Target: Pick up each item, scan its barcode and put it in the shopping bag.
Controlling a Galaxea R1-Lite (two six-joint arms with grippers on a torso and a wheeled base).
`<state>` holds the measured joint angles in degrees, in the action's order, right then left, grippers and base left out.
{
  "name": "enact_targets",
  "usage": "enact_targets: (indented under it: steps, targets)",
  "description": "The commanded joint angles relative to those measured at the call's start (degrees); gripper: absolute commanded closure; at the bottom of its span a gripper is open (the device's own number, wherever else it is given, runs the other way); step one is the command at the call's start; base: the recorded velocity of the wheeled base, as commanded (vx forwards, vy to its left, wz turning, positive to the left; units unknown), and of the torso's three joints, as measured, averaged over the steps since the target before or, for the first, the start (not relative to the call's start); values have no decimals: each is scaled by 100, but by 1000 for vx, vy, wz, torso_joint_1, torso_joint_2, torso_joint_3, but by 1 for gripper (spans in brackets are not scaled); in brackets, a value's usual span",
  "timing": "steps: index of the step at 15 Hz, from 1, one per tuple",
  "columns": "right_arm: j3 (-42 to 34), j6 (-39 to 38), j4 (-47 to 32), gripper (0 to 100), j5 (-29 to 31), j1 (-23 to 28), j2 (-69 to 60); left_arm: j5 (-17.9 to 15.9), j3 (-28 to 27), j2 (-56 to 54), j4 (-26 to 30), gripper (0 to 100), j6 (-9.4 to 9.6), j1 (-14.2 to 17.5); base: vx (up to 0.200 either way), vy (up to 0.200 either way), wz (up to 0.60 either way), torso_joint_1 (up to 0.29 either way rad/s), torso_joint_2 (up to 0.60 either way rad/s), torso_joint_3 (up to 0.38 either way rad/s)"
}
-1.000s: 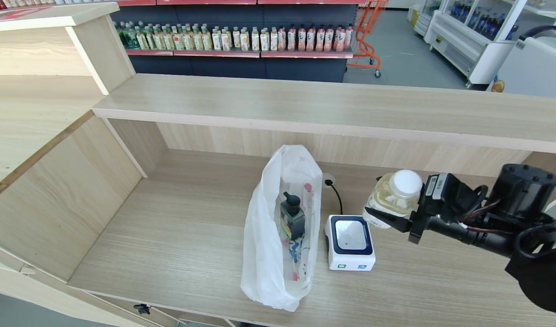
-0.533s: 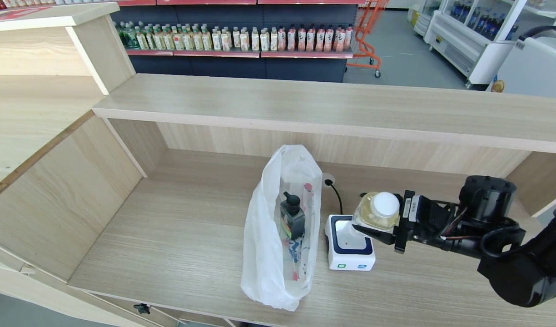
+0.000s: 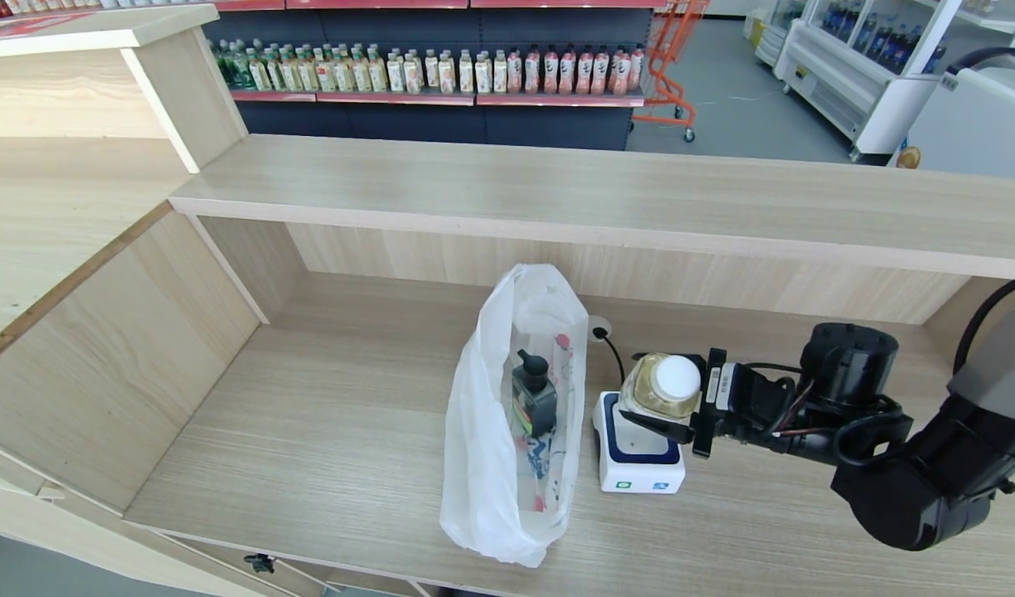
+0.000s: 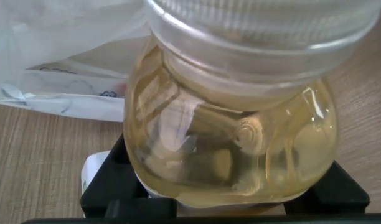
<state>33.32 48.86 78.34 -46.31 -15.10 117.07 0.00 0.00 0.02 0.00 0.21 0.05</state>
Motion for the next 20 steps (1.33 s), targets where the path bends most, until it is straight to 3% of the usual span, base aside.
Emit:
enact_targets:
  steps: [1, 9, 15, 17, 19, 20]
  targets:
    - [43, 10, -11, 100, 8, -10, 36, 0, 0, -2, 0, 0, 6, 4, 0, 0, 0, 0, 0, 0]
    - [149, 247, -20, 100, 17, 16, 97, 0, 0, -2, 0, 0, -3, 4, 0, 0, 0, 0, 0, 0]
    - [237, 18, -99, 100, 52, 7, -149, 0, 0, -2, 0, 0, 6, 4, 0, 0, 0, 0, 0, 0]
    - [342, -1555, -319, 100, 430, -1, -940, 0, 0, -2, 0, 0, -3, 4, 0, 0, 0, 0, 0, 0]
    - [325, -3972, -1101, 100, 1397, -72, -2003, 0, 0, -2, 0, 0, -3, 4, 0, 0, 0, 0, 0, 0]
    - [377, -4807, -1655, 100, 1827, -203, -2390, 0, 0, -2, 0, 0, 6, 4, 0, 0, 0, 0, 0, 0]
